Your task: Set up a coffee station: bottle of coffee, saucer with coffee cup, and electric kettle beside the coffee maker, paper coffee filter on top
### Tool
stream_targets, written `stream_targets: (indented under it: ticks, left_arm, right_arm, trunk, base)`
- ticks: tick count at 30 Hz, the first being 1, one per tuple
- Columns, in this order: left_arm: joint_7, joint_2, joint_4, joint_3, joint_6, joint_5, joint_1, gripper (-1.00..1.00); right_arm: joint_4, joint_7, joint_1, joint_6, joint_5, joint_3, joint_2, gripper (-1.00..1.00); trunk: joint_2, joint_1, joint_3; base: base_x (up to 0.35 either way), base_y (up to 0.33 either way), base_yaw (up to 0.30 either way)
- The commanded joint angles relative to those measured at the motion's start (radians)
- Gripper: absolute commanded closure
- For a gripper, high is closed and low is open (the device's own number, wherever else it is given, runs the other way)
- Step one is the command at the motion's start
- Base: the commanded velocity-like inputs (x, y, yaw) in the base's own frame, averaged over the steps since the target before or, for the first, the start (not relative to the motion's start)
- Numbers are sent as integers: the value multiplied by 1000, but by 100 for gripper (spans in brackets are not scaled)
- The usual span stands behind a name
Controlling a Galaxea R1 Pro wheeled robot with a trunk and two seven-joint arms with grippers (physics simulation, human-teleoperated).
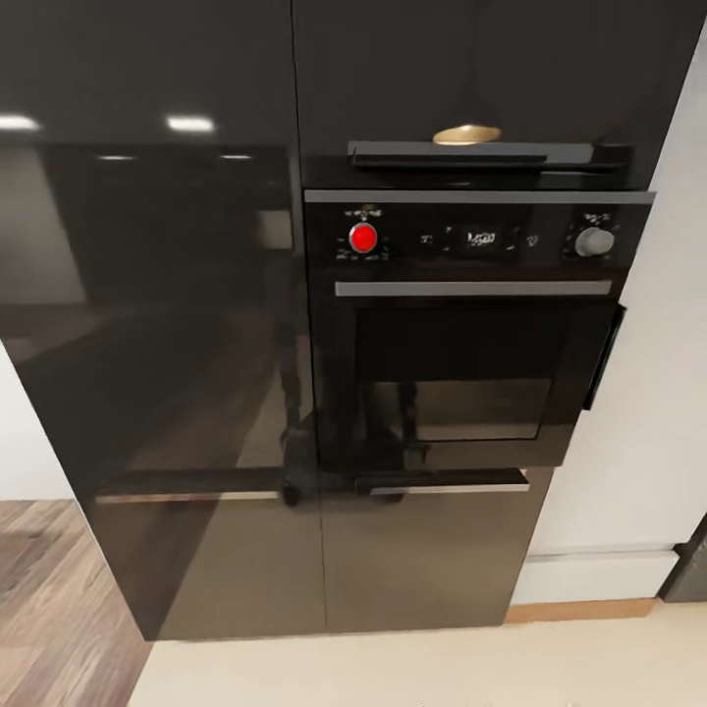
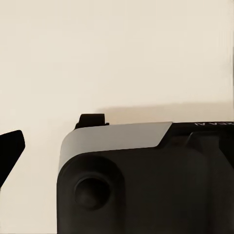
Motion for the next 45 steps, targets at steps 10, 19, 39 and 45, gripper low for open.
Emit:
stream_targets:
  ticks: [10,19,39,45]
  left_arm:
    - [0,0,-2,1,-1,-1,1,-100]
    - [0,0,-2,1,-2,-1,1,-100]
    - [0,7,-2,1,-33,-2,1,-100]
    - [0,8,-2,1,-34,-2,1,-100]
  right_arm:
    - [0,0,-1,-1,-1,0,0,-100]
    - [0,-2,-1,-2,0,-1,0,-100]
    - [0,-1,-1,-2,1,0,0,-100]
    - [0,-2,-1,-2,1,0,0,-100]
  trunk:
    - [0,0,-1]
    - [0,0,-1]
    - [0,0,-1]
    - [0,0,-1]
  base:
    - [0,0,-252]
    - [95,-82,-187]
    - [40,-35,-216]
    - [53,-25,-233]
